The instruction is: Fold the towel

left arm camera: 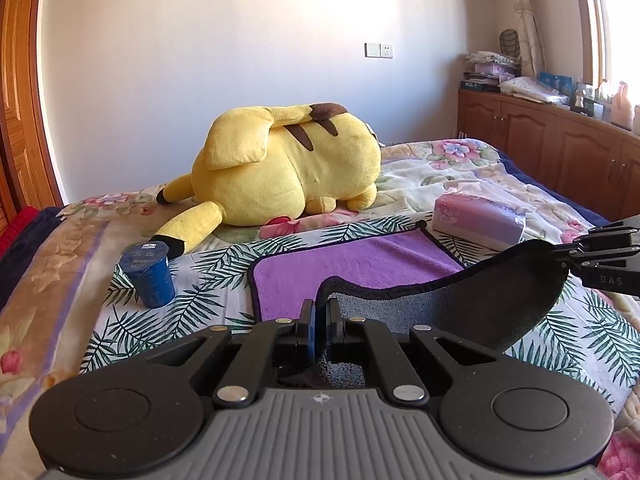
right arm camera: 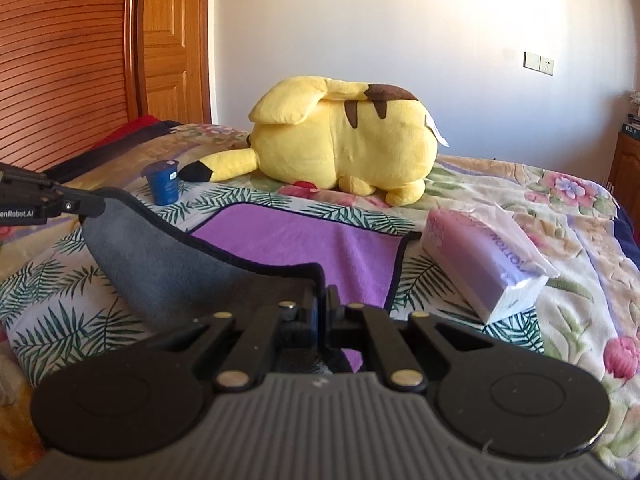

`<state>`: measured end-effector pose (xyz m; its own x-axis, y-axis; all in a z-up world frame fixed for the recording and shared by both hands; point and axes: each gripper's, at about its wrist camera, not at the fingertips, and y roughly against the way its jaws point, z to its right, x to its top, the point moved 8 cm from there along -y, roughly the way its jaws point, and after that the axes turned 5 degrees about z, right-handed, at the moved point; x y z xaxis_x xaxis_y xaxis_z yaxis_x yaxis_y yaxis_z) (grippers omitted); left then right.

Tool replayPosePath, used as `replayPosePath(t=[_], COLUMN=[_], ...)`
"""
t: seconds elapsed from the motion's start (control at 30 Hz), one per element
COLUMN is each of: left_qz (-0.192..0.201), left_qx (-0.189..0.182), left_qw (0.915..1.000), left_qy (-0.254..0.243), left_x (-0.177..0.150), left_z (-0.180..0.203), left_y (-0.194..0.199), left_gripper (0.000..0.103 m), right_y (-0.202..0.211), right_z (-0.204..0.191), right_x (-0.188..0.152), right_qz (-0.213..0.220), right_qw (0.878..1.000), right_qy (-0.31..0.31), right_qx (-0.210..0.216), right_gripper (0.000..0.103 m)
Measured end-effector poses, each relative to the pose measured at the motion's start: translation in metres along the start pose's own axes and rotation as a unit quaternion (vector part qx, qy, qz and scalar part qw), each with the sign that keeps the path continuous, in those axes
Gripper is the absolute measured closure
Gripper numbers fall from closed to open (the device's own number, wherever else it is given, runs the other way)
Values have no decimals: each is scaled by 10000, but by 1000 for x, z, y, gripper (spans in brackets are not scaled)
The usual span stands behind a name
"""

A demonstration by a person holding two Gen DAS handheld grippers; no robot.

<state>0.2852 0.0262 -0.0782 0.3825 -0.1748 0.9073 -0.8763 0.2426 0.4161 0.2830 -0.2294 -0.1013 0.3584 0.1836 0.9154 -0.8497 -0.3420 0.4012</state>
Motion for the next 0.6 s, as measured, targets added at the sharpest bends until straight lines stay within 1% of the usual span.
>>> replayPosePath(t=[0.2,0.3,0.6], left_qz=[40,216,335], left_qx=[26,164,210], left_qw=[10000,9995,9989], left_qy=[-63,-174,-252], left_x=[7,12,17], left_z=[-2,-1,-5], left_y=[-4,-4,-9], left_gripper=[103,103,103], right_y=[-3,-5,-7], right_z=[1,2,9], right_x=[3,7,21], right_qz=[17,35,139], right_qw=[9999,9999,9996], right_qy=[102,150,218], right_qx=[-57,-77,-116], right_gripper=[99,99,99])
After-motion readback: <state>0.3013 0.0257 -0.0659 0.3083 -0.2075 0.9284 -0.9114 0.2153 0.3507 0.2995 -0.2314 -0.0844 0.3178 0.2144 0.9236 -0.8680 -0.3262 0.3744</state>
